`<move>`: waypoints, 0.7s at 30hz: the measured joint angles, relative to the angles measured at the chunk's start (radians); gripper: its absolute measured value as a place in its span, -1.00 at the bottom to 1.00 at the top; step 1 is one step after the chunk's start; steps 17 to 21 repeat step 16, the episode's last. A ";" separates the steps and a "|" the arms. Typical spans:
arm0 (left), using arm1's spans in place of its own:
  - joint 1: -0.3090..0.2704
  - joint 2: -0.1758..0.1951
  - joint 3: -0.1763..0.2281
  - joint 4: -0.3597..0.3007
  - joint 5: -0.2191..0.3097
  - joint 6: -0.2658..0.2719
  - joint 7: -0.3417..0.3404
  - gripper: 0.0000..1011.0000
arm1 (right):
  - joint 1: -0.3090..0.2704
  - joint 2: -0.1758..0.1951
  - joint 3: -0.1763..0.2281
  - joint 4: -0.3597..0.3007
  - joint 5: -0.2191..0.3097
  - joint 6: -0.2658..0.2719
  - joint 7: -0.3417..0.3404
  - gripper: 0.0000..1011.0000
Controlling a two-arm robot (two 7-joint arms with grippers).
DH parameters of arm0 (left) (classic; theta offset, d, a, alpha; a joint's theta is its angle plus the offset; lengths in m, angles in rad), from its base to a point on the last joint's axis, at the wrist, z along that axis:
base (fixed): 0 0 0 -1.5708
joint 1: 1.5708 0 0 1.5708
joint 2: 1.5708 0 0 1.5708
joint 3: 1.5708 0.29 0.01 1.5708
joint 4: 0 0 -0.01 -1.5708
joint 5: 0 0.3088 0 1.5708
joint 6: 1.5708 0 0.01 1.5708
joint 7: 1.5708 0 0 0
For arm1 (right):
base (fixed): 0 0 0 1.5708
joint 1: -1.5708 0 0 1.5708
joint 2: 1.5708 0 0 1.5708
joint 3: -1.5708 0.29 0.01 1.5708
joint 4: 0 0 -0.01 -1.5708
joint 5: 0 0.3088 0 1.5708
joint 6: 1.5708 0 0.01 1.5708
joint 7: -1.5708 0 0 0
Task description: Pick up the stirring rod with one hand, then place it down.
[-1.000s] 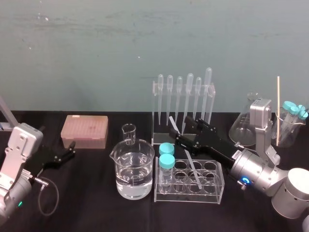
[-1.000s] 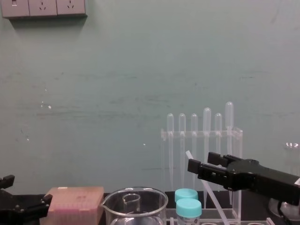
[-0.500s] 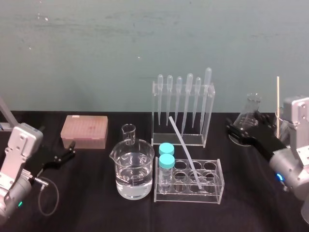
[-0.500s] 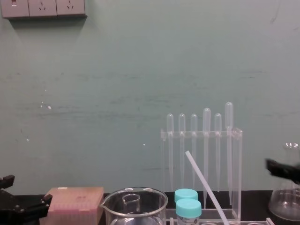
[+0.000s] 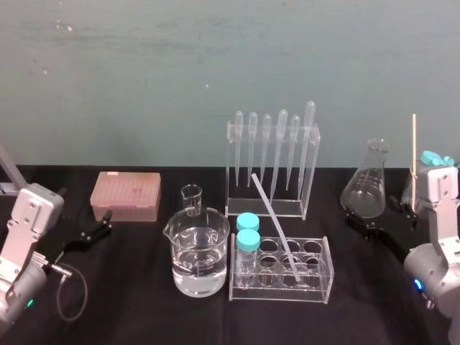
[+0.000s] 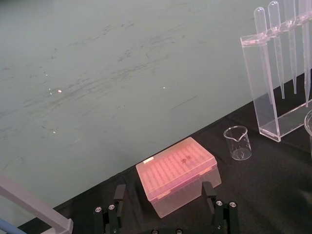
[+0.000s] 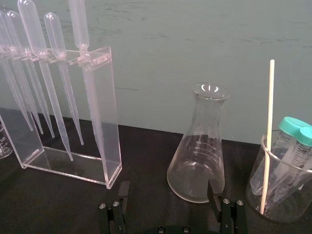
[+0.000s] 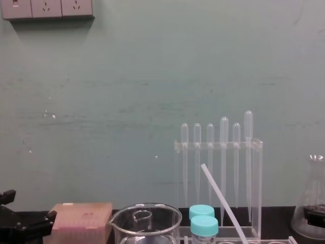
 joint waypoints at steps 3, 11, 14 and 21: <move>0.000 0.000 0.000 0.000 0.000 0.000 0.000 0.98 | 0.000 0.001 0.000 0.000 0.000 -0.001 0.000 0.98; 0.000 0.000 0.000 0.000 0.000 0.000 0.000 0.98 | 0.001 0.001 -0.001 0.000 0.002 -0.003 0.001 0.98; 0.000 0.000 0.000 0.000 0.000 0.000 0.000 0.98 | 0.001 0.001 -0.002 0.000 0.002 -0.004 0.001 0.98; 0.000 0.000 0.000 0.000 0.000 0.000 0.000 0.98 | 0.001 0.001 -0.002 0.000 0.002 -0.004 0.002 0.98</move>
